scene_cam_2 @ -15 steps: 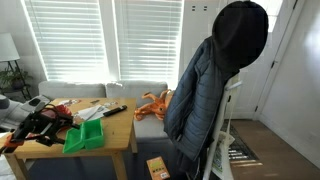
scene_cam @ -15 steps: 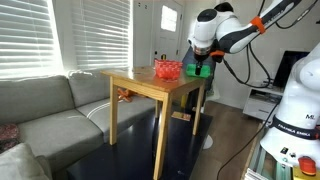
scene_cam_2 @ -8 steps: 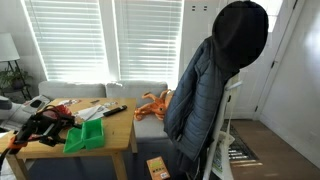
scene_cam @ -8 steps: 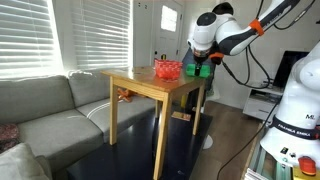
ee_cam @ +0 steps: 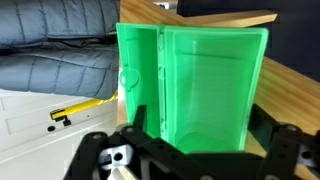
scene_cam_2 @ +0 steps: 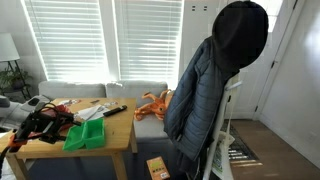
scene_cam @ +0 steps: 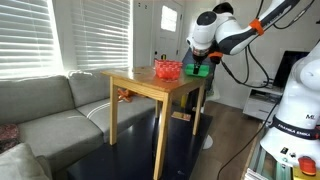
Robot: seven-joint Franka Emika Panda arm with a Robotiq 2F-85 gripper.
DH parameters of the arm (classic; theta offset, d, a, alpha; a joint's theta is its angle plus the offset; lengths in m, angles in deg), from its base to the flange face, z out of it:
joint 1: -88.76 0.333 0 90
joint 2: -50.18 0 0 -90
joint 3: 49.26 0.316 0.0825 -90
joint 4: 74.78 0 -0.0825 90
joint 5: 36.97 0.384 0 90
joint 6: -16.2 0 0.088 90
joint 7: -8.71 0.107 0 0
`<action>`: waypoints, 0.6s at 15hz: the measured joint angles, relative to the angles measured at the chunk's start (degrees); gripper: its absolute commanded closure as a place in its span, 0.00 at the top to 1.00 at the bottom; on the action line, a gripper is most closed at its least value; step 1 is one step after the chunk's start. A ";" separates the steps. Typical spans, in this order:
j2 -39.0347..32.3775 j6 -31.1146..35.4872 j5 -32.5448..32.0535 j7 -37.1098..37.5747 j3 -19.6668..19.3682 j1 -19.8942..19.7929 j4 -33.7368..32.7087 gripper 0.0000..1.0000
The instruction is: Close the green container
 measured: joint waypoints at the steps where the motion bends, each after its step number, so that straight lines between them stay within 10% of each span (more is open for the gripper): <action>1: 0.09 -0.05 -0.07 0.00 0.01 0.16 -0.01 1.00; 9: 1.12 -2.35 -0.14 0.00 0.79 0.56 -0.79 1.00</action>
